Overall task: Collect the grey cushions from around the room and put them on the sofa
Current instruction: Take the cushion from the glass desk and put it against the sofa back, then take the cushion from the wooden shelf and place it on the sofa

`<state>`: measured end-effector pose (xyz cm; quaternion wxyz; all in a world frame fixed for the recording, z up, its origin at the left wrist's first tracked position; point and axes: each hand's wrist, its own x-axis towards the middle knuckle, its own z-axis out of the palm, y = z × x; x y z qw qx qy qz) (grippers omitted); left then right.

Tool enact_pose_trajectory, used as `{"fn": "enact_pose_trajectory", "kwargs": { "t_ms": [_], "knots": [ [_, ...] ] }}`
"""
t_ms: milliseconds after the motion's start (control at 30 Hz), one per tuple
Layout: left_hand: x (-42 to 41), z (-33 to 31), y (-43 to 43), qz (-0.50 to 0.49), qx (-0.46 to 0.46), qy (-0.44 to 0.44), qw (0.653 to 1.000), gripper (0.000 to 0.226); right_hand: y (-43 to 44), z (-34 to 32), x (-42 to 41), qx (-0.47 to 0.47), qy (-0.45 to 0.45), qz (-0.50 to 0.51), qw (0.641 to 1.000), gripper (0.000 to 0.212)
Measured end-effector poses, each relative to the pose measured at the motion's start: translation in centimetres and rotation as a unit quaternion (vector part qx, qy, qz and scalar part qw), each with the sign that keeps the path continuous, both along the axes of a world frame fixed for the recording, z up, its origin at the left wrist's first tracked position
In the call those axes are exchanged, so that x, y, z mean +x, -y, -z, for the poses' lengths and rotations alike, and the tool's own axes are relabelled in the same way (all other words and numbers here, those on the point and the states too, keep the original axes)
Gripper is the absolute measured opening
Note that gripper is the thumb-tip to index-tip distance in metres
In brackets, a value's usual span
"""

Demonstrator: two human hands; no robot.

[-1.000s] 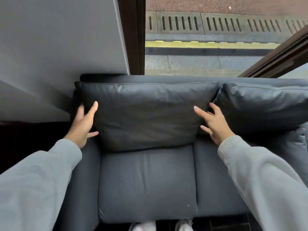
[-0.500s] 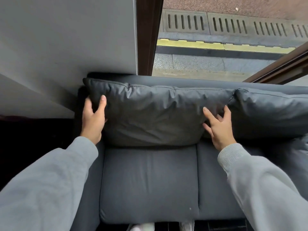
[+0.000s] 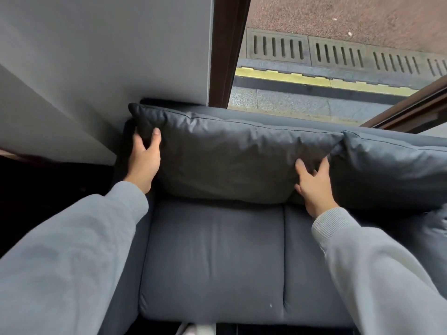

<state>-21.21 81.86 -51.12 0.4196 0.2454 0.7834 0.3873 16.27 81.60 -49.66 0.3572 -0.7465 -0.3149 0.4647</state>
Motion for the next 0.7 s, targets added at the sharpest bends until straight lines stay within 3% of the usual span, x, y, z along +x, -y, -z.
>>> {"fn": "enact_pose_trajectory", "kwargs": {
  "t_ms": [67, 167, 300, 400, 467, 700],
  "knots": [
    [0.7, -1.0, 0.8, 0.040, -0.033, -0.060, 0.997, 0.091, 0.3, -1.3, -0.2, -0.044, 0.023, -0.035, 0.998, 0.097],
    [2.5, -3.8, 3.8, 0.166, -0.058, -0.156, 0.972, 0.089, 2.7, -4.5, -1.4, -0.059, 0.139, -0.157, 0.976, 0.100],
    [5.8, -9.4, 9.1, 0.334, -0.036, -0.298, 0.893, 0.079, 7.1, -9.8, -3.8, 0.012, 0.320, -0.359, 0.877, 0.086],
    [7.1, -14.3, 14.2, 0.372, -0.065, -0.412, 0.829, 0.080, 11.0, -14.5, -5.7, 0.017, 0.410, -0.425, 0.807, 0.080],
    [7.6, -18.3, 18.4, 0.355, -0.073, -0.430, 0.827, 0.082, 14.5, -18.3, -6.3, 0.022, 0.441, -0.443, 0.780, 0.082],
    [8.2, -31.8, 36.4, 0.268, -0.074, -0.452, 0.848, 0.086, 29.5, -30.9, -7.0, 0.090, 0.454, -0.487, 0.741, 0.093]
  ]
}}
